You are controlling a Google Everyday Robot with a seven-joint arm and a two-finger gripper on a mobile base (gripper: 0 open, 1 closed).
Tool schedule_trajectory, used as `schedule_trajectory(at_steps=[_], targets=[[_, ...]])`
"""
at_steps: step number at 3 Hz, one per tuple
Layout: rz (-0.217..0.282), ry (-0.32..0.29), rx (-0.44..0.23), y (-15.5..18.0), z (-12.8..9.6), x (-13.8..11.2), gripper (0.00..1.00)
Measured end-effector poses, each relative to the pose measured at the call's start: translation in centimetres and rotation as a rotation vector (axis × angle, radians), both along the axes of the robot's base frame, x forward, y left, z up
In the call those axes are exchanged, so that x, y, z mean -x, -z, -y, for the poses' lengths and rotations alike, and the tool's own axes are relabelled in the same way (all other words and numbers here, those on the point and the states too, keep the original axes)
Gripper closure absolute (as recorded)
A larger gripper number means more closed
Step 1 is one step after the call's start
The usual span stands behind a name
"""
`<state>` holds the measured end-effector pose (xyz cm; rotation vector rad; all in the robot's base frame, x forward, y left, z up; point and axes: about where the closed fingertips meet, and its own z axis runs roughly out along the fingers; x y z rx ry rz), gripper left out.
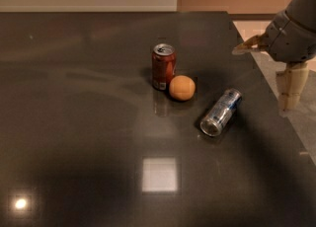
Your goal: Place redbull can upright
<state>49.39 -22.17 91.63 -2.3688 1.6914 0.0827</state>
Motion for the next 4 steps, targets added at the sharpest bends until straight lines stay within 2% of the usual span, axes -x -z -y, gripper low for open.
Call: schedule_trajectory(at_steps=[2,3,4], targets=[[-0.022,-0.260,0.048,4.5,-0.9,0.3,0.00],[-0.066,-0.391,0.092,7.2,-1.6,1.0,0.00],[-0.095,-0.472,0.123,9.0,-1.9,1.3,0.00]])
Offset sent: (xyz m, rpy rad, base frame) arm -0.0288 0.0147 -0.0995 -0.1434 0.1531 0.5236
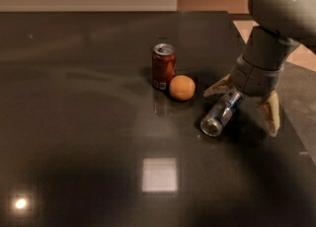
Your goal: Place redbull can upright
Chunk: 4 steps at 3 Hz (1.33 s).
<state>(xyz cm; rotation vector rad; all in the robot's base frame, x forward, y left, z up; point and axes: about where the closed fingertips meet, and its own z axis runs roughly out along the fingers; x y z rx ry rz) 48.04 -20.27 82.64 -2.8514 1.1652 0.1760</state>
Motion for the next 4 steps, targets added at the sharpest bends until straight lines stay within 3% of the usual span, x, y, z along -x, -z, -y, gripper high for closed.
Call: schedule_trajectory(at_steps=[1,4], targets=[[-0.005,-0.048,0.029,0.6,-0.4,-0.4,0.18],[0.033,-0.119,0.064,-0.9,-1.1,-1.9,0.88]])
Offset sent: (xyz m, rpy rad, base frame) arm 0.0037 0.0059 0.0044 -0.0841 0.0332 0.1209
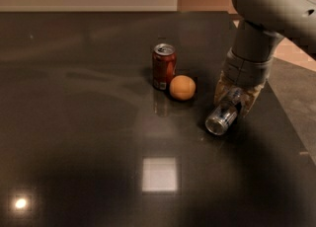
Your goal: Place redbull can upright
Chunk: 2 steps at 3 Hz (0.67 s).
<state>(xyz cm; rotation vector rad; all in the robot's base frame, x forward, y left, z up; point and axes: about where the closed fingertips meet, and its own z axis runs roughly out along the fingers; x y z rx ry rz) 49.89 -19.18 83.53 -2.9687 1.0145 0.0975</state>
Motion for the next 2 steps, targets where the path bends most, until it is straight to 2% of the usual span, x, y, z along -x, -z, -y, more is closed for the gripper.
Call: schedule_trajectory(at_steps=[1,2], targets=[[0.052,-0.036,0.005,-1.1,-0.2,-0.2,1.00],[0.140,-0.130,0.000,-2.5,-0.6,0.6,1.00]])
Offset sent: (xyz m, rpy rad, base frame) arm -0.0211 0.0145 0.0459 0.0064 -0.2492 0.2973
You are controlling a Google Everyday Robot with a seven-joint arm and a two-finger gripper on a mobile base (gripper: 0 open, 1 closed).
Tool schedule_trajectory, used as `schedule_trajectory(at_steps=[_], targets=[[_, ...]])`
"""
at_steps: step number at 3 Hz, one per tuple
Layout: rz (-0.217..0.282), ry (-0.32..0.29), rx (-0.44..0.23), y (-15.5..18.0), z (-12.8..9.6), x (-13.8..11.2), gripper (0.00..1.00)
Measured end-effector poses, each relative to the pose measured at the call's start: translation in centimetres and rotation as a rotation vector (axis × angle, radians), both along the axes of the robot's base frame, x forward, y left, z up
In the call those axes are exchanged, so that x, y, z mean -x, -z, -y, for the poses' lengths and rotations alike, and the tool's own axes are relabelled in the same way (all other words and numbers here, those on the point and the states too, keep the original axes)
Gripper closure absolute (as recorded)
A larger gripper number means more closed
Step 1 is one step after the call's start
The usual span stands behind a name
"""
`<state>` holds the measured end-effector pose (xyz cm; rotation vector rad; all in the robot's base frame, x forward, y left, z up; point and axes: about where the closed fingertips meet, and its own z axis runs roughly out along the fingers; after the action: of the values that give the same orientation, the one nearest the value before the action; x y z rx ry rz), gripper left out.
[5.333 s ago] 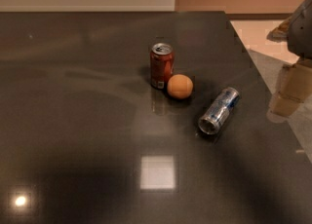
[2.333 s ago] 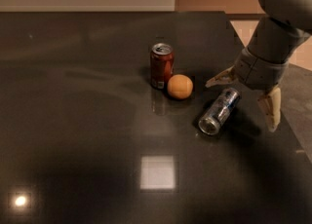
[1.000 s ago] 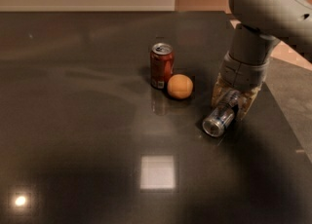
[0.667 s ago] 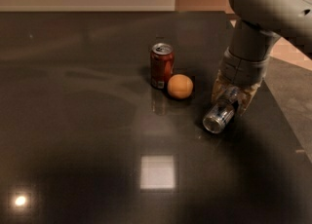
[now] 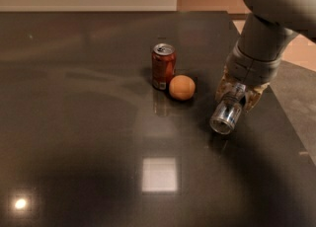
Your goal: Place redbull can upright
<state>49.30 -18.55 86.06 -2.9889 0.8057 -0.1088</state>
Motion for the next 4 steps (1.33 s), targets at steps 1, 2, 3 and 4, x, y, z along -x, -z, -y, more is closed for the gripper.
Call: schedule_trajectory(at_steps=[1,2,3,4], targets=[[0.097,-0.157,-0.051,-2.2,-1.6,0.9,1.00],[0.142,-0.296,-0.107,-3.8,-3.0,1.3,1.00],[0.144,-0.328,-0.106,-3.8,-3.2,1.3,1.00],[0.144,-0.328,-0.105,-3.8,-3.2,1.3,1.00]])
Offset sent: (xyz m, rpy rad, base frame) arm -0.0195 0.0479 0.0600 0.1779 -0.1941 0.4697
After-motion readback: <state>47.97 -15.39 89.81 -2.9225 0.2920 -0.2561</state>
